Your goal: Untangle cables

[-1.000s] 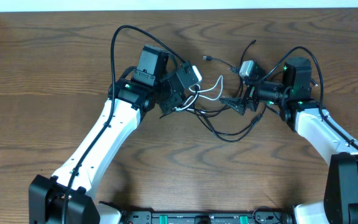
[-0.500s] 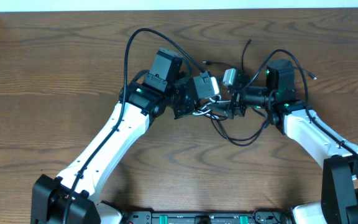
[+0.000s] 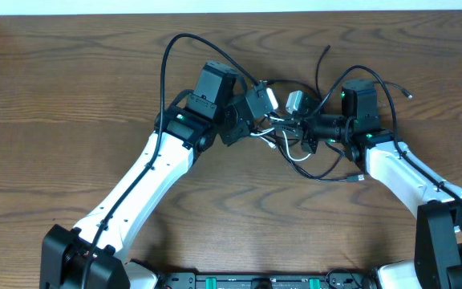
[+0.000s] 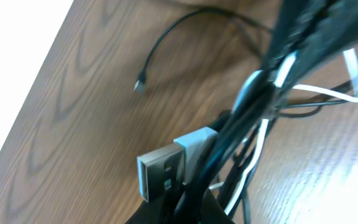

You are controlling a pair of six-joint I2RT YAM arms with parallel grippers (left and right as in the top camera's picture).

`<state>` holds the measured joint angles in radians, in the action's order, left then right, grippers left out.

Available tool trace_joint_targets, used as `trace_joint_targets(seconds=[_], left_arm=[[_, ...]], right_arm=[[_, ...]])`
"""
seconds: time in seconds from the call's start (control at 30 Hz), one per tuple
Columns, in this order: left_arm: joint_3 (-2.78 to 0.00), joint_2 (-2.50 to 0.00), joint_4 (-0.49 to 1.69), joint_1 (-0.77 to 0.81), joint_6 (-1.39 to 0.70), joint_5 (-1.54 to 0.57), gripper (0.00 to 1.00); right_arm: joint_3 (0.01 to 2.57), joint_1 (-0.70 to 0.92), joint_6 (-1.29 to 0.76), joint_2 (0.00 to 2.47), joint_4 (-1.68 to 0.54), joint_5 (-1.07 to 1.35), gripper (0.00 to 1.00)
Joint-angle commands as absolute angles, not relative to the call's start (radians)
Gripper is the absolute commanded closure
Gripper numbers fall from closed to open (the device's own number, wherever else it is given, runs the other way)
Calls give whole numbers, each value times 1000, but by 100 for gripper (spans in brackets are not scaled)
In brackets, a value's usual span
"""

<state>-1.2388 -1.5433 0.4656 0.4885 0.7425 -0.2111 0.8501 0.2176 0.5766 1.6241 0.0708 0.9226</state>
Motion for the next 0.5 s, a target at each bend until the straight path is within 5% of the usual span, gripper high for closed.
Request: trace_joint_targets(seconds=[0.0,0.13,0.17,0.23,0.3,0.33,0.37,0.4,0.47], left_arm=[[-1251,-1541,456,474,674,-81,92],[-1251,-1541,454,472,671,-81,92],[-1251,-1541,455,472,671,-81,92],[-1251,-1541,454,472,671,-81,92],[-1251,-1541,454,472,671,-82,92],[-1251,-1541,454,472,671,-82,92],[-1251,-1541,454,472,671,-82,92],[-1251,-1541,455,472,671,-82,92],[-1251,-1541,455,472,671,-82,92]], right_arm=[[855,216,581,1621,60,885,99],[855,216,581,1621,60,885,99],[855,216,581,1621,60,885,96],[855,216,581,1621,60,885,72],[855,216,581,1621,60,886,71],[855,216,581,1621,60,886,73],[855,216,581,1621,60,886,91],[855,216,581,1621,60,886,99],[855,216,581,1621,60,886,99]])
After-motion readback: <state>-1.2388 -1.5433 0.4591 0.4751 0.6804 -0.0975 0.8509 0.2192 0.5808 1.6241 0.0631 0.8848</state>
